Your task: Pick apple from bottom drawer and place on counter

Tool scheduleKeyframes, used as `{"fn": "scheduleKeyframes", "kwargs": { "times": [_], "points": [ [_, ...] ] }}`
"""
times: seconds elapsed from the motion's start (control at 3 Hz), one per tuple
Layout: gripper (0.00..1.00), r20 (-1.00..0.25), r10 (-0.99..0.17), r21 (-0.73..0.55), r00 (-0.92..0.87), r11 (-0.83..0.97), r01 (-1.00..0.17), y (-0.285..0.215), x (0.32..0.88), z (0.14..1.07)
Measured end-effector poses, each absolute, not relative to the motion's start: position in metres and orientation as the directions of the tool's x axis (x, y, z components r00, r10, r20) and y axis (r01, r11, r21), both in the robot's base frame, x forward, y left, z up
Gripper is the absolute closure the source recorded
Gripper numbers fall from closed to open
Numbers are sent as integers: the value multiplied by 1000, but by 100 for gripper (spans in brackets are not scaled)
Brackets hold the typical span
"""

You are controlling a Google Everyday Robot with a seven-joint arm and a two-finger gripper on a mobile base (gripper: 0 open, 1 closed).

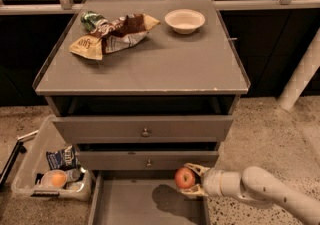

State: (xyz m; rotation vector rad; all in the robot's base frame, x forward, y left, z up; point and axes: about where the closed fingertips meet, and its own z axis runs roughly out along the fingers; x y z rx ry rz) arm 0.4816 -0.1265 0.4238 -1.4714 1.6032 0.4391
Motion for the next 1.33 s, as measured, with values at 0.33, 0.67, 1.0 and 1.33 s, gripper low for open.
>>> {"fn": "scheduleKeyframes", "kwargs": {
  "times": [0.33,0.67,1.0,1.33],
  "points": [
    [100,-746,-654,-349,124,226,-909,-130,470,456],
    [100,-698,-692,-433,186,201,-879,-139,452,526],
    [100,-683,-688,-480,245,171,-860,-148,432,586],
    [100,-686,-658,-516,310,140,-845,-155,410,650]
  ]
}}
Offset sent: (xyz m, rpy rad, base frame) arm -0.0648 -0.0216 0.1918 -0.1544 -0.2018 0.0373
